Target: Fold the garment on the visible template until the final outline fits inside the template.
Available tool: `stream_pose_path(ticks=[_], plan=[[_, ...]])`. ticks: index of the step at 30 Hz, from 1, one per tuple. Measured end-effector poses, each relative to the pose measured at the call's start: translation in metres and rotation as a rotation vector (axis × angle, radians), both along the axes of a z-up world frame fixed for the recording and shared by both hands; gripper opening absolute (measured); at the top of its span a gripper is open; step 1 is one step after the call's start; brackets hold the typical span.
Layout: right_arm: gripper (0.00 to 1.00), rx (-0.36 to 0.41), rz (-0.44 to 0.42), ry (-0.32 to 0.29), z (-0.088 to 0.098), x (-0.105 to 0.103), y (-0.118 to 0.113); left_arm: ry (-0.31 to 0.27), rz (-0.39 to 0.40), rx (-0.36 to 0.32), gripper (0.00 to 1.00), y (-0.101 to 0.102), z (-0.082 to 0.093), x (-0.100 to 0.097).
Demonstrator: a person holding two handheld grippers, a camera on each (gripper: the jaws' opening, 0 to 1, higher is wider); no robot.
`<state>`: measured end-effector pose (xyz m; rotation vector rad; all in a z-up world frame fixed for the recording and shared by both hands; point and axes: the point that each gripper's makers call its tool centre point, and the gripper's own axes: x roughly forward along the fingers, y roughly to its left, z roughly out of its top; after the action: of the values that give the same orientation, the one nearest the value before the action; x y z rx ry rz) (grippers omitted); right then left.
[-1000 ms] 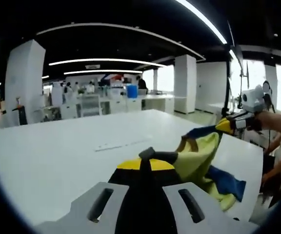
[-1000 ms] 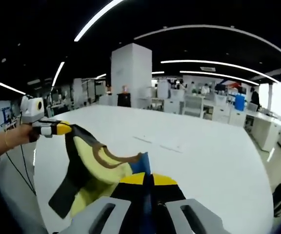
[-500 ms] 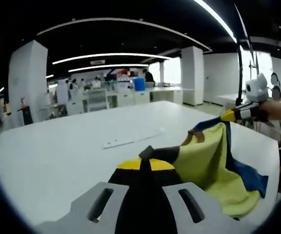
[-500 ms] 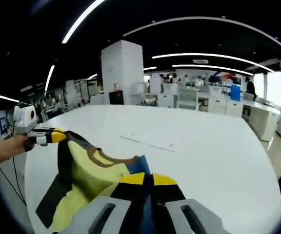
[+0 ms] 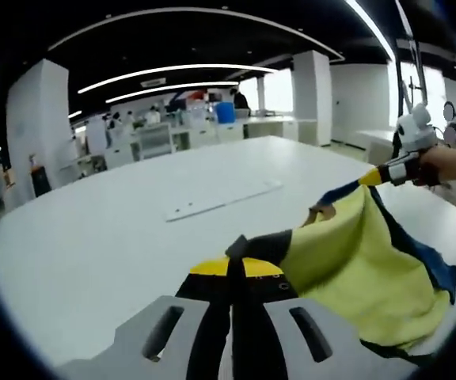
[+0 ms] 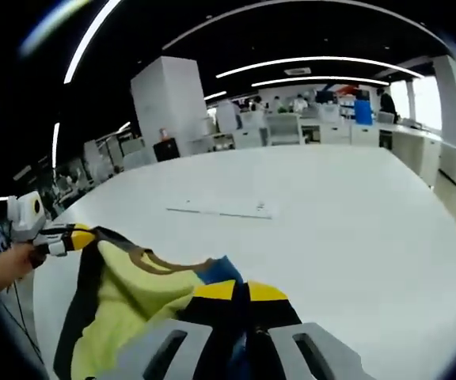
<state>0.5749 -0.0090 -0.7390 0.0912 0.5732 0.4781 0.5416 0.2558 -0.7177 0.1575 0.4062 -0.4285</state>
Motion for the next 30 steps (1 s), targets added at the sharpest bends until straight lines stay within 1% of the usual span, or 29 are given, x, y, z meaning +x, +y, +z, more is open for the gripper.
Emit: stream_pose_path(ticks=[2,5,8,12,15,18,23,25,27,28,30], plan=[[0.0,0.004,-0.007,0.009,-0.005,0.003,0.0,0.009,-0.005,0.01,0.01,0.0,-0.005,0.003],[0.0,-0.001,-0.032,0.034,-0.017,0.009,-0.002,0.032,-0.013,0.03,0.01,0.002,-0.018,0.012],[0.0,0.003,-0.051,0.055,-0.027,0.014,-0.004,0.058,-0.001,0.041,0.01,0.006,-0.03,0.017],[0.0,0.009,-0.066,0.066,-0.034,0.018,-0.002,0.082,0.01,0.028,0.01,0.01,-0.042,0.025],[0.0,0.004,-0.07,0.067,-0.038,0.02,-0.001,0.101,0.018,0.046,0.01,0.011,-0.05,0.028],[0.0,0.0,-0.061,0.083,-0.043,0.02,0.0,0.113,0.019,0.061,0.01,0.011,-0.057,0.03],[0.0,-0.004,-0.042,0.083,-0.045,0.02,0.0,0.123,0.015,0.073,0.01,0.01,-0.061,0.029],[0.0,0.013,-0.031,0.101,-0.045,0.018,0.002,0.12,0.011,0.071,0.02,0.009,-0.06,0.028],[0.03,0.009,-0.013,0.095,-0.043,0.018,0.002,0.117,0.004,0.074,0.05,0.009,-0.058,0.026],[0.05,0.003,-0.004,0.093,-0.042,0.017,0.002,0.113,-0.004,0.07,0.08,0.007,-0.056,0.025],[0.14,-0.005,0.018,0.089,-0.038,0.015,0.003,0.104,-0.016,0.071,0.14,0.006,-0.052,0.022]])
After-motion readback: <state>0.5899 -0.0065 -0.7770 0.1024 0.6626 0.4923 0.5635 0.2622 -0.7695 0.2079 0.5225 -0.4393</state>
